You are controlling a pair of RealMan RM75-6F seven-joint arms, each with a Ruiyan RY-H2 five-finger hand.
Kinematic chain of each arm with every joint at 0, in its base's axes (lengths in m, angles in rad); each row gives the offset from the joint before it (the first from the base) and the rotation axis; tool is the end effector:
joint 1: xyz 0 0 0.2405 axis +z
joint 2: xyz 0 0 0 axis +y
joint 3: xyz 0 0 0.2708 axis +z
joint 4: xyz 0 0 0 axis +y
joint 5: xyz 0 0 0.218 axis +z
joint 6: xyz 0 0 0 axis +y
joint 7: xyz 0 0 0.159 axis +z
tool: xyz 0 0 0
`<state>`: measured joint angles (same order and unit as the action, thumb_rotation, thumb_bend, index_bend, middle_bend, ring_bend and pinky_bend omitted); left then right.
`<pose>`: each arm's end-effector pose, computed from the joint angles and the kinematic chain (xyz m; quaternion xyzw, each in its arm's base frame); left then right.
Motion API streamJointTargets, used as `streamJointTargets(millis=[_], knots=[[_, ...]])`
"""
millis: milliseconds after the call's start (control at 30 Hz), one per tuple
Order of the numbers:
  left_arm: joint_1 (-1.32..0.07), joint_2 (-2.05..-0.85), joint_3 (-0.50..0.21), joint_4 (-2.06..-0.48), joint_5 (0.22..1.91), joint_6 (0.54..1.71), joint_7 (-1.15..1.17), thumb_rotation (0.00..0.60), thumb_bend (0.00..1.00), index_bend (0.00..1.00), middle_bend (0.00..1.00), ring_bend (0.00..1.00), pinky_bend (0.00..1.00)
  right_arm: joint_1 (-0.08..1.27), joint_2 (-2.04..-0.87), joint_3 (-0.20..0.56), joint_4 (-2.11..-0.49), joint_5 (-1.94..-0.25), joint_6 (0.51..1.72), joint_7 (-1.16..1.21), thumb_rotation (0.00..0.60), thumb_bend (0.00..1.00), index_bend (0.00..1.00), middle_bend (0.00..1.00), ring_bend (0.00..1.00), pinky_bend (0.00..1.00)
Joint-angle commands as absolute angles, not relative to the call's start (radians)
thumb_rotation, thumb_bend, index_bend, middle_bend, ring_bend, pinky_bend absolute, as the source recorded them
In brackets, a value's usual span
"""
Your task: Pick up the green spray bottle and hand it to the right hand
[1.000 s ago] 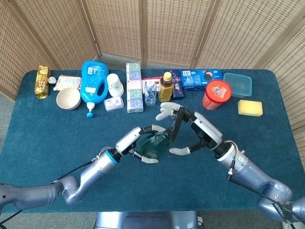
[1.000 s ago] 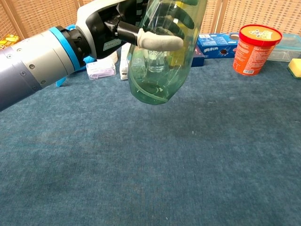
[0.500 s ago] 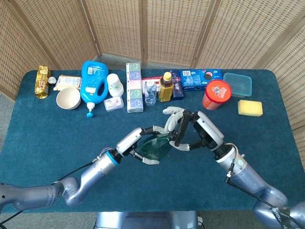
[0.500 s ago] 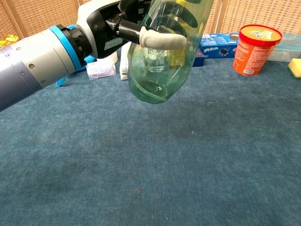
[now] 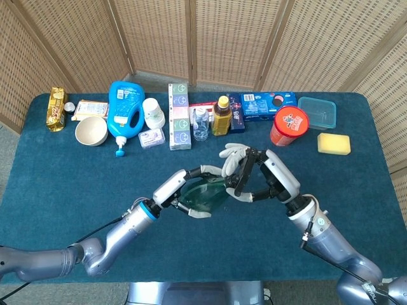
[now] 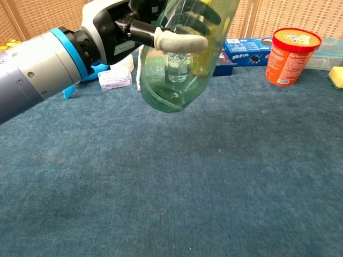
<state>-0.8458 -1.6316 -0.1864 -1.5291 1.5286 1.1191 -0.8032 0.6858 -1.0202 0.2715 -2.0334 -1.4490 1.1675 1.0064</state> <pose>-0.0359 0.3326 -0.0320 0.5542 0.5697 0.6066 0.0198 -0.0592 -0.3189 0.1457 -0.4652 0.6029 -0.6480 0.0120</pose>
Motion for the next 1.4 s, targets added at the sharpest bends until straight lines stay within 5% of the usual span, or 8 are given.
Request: streamJointTargets(millis=[33,200,400,933,1400], knots=[[-0.844,-1.616,-0.181,-1.535,1.526,1.107,-0.803,0.6,0.05,0.06,0.14,0.17,0.46,0.68,-1.019,0.273,-2.033,-1.451,1.168,1.006,0.6,0.44,0.68,0.65,0.29,0.16],[-0.834,-1.609,-0.176,-1.524,1.516,1.105,-0.808,0.6,0.05,0.0,0.01,0.07,0.37,0.669,-1.02,0.273,-2.033,-1.458,1.166,0.998,0.6,0.44,0.69,0.65,0.29,0.17],[-0.828,-1.602,-0.166,-1.509,1.518,1.101,-0.792,0.6,0.05,0.0,0.0,0.0,0.27,0.661,-1.02,0.275,-2.035,-1.459,1.163,0.986,0.6,0.45,0.7,0.66,0.29,0.17],[-0.792,-1.567,-0.126,-1.468,1.527,1.104,-0.758,0.6,0.04,0.0,0.0,0.0,0.22,0.637,-0.985,0.293,-2.039,-1.456,1.161,0.95,0.6,0.46,0.7,0.66,0.29,0.17],[-0.659,-1.309,-0.06,-1.539,1.612,1.271,-0.67,0.6,0.04,0.0,0.0,0.0,0.2,0.609,-0.939,0.283,-2.028,-1.46,1.145,0.892,0.6,0.46,0.71,0.67,0.29,0.2]])
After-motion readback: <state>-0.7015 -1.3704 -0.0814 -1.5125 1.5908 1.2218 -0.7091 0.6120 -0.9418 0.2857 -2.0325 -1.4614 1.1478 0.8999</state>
